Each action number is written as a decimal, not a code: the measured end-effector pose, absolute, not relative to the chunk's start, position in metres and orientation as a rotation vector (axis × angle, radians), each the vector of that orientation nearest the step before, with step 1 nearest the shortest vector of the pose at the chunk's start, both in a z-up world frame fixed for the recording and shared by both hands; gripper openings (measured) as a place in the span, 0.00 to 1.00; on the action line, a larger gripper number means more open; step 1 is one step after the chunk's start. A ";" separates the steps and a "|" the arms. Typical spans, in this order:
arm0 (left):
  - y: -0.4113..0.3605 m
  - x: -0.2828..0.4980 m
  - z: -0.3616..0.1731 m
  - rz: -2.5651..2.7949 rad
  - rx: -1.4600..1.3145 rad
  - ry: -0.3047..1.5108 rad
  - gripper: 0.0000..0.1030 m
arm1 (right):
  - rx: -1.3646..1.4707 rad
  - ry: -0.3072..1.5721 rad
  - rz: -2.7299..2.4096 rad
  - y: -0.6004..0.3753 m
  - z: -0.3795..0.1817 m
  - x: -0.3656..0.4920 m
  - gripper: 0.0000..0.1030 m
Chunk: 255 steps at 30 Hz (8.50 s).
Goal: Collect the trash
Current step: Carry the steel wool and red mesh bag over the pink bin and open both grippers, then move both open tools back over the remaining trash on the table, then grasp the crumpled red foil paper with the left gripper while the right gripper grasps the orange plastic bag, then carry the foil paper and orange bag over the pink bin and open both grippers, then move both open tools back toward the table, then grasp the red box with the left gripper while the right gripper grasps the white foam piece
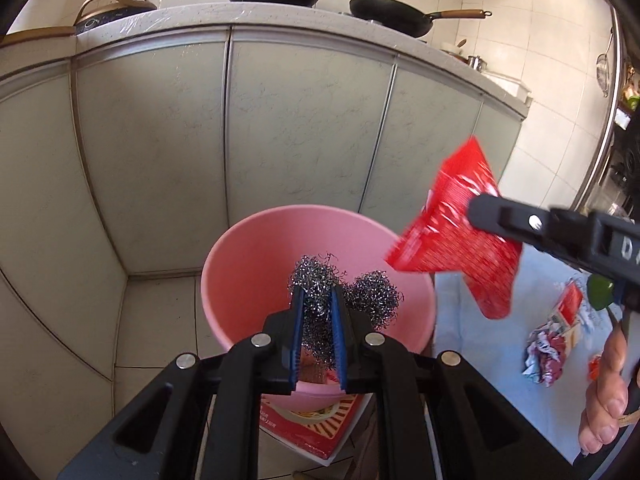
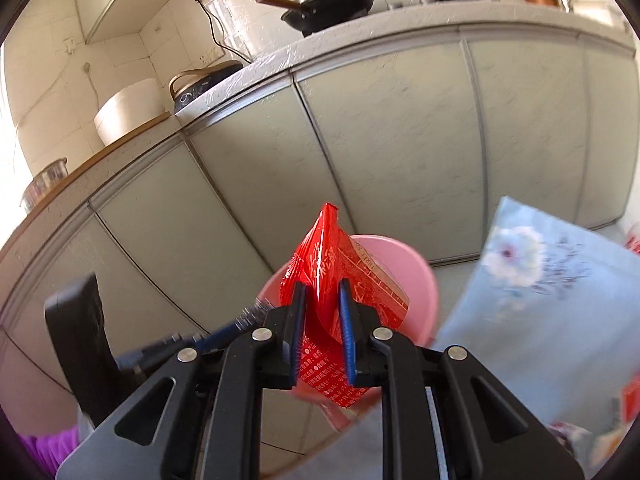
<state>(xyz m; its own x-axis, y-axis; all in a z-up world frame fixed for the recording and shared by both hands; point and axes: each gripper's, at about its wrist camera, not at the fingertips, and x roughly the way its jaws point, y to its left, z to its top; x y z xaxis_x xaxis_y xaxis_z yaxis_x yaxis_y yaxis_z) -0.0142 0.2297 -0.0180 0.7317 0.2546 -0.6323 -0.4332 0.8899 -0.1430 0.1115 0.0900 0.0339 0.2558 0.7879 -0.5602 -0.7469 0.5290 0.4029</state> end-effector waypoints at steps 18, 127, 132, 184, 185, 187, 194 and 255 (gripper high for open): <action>0.230 -0.005 -0.049 0.392 -0.289 0.749 0.24 | -0.001 0.969 0.981 0.132 -0.028 0.129 0.32; 0.025 0.029 -0.022 -0.147 -0.176 0.719 0.11 | 0.204 0.881 0.370 -0.234 -0.039 0.107 0.45; 0.035 0.027 -0.021 -0.126 -0.201 0.711 0.11 | 0.178 0.851 0.398 -0.228 -0.028 0.107 0.45; 0.209 -0.042 -0.001 0.308 -0.282 0.549 0.11 | -0.056 0.780 0.914 0.037 0.018 0.087 0.36; 0.214 -0.040 -0.006 0.318 -0.282 0.562 0.11 | -0.063 0.793 0.928 0.047 0.014 0.089 0.36; 0.217 -0.035 -0.013 0.330 -0.283 0.585 0.11 | -0.071 0.816 0.945 0.065 0.007 0.093 0.36; 0.224 -0.019 -0.038 0.336 -0.286 0.659 0.12 | -0.090 0.904 0.980 0.104 -0.022 0.105 0.36; -0.027 0.130 -0.056 -0.134 0.050 0.875 0.29 | 0.131 0.873 0.300 -0.244 -0.034 0.085 0.48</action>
<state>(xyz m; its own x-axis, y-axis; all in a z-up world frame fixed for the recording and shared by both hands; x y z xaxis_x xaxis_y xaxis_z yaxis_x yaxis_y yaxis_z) 0.1295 -0.0269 -0.0564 0.6335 -0.0962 -0.7678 0.1374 0.9905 -0.0107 0.0853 -0.2445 -0.0337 0.6042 0.3113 -0.7335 -0.2050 0.9503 0.2345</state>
